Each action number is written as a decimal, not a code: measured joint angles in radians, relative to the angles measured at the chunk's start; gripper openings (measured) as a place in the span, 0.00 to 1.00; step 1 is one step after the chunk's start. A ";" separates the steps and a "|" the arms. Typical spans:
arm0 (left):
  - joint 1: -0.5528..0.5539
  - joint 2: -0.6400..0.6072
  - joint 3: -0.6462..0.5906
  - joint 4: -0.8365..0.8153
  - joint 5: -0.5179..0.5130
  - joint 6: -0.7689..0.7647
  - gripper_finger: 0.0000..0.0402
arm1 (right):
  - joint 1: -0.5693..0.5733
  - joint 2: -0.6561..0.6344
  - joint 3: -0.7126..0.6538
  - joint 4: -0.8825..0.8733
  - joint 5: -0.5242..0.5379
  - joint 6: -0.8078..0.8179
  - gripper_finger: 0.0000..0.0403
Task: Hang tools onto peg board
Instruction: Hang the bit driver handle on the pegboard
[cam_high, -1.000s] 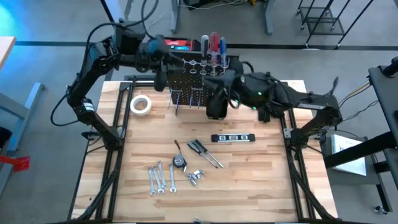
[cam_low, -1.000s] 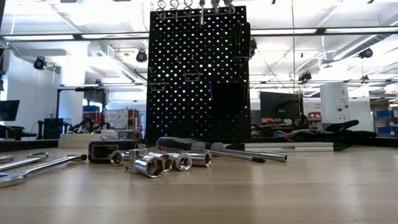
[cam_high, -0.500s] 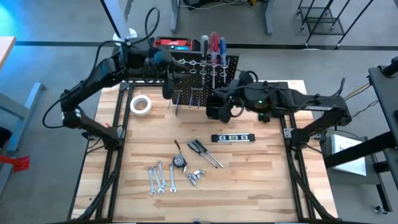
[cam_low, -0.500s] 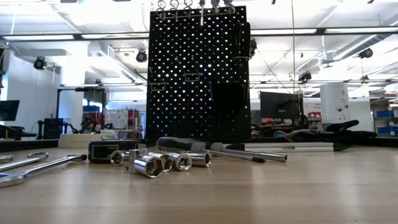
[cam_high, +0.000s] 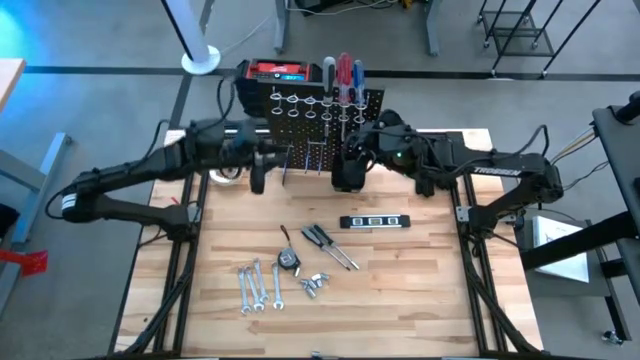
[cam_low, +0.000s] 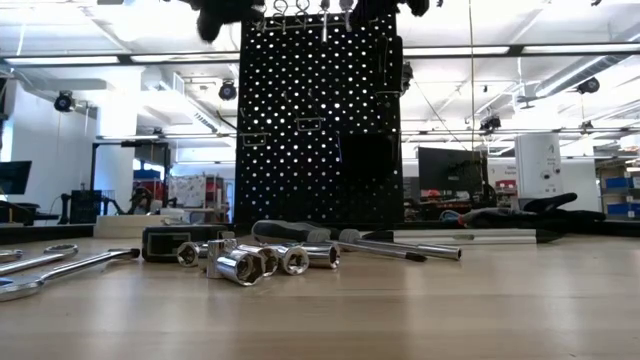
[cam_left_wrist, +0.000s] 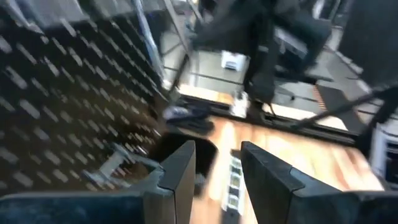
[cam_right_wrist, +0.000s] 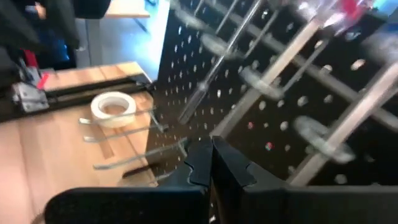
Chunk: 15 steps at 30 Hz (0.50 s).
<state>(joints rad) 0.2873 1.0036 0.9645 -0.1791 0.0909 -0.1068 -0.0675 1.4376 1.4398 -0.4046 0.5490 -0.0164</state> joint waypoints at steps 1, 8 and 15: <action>-0.014 -0.016 -0.046 0.018 0.003 -0.017 0.29 | 0.020 -0.005 -0.010 0.028 -0.009 -0.010 0.00; -0.133 -0.048 -0.341 0.269 -0.020 -0.132 0.29 | 0.203 -0.068 -0.142 0.213 -0.140 0.015 0.00; -0.237 0.018 -0.516 0.522 -0.088 -0.176 0.29 | 0.309 -0.003 -0.392 0.415 -0.086 0.244 0.00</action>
<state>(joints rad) 0.0504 1.0221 0.4483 0.3425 0.0032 -0.2832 0.2415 1.4342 1.0479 0.0102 0.4625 0.2275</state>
